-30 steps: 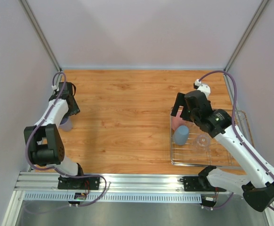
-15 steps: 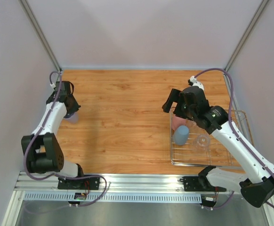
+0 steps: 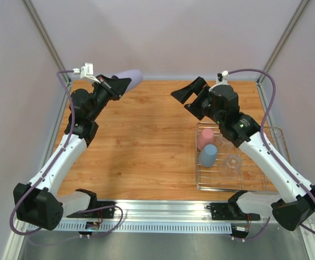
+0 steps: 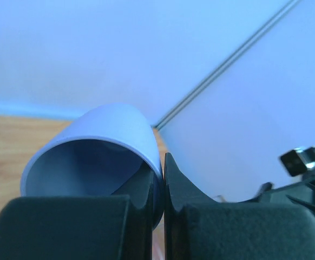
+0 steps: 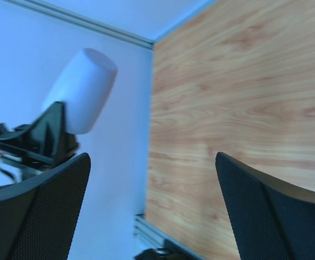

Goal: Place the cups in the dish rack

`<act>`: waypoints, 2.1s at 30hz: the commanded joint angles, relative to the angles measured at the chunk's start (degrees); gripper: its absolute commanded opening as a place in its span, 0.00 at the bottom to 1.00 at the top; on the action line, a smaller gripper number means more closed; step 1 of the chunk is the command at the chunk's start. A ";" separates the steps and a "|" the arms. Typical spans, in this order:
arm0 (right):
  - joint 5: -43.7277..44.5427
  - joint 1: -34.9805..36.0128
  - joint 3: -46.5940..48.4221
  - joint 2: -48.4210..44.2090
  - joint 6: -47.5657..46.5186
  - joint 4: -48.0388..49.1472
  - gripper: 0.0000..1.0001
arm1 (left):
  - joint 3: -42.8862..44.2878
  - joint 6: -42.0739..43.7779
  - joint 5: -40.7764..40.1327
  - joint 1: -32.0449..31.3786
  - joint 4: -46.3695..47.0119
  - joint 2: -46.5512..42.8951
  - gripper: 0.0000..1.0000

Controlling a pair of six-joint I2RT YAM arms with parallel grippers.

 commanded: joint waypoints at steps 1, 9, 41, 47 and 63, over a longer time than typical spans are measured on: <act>-5.47 -0.08 -0.38 1.98 13.63 17.92 1.00 | 0.25 -6.75 4.31 -1.19 21.58 1.55 0.00; -3.80 1.42 4.10 7.77 17.25 27.01 1.00 | 0.17 -12.47 10.11 -2.69 33.10 3.48 0.00; 2.53 5.46 19.48 21.67 14.53 32.19 0.43 | 2.89 3.51 12.76 -8.31 25.91 4.72 0.00; 2.96 5.55 19.92 20.09 10.42 30.00 0.23 | 2.02 8.35 11.01 -9.54 22.22 1.73 0.44; 22.64 2.91 -0.97 -8.01 -25.01 6.21 0.04 | 11.42 19.59 -6.92 -8.76 -22.42 -9.69 1.00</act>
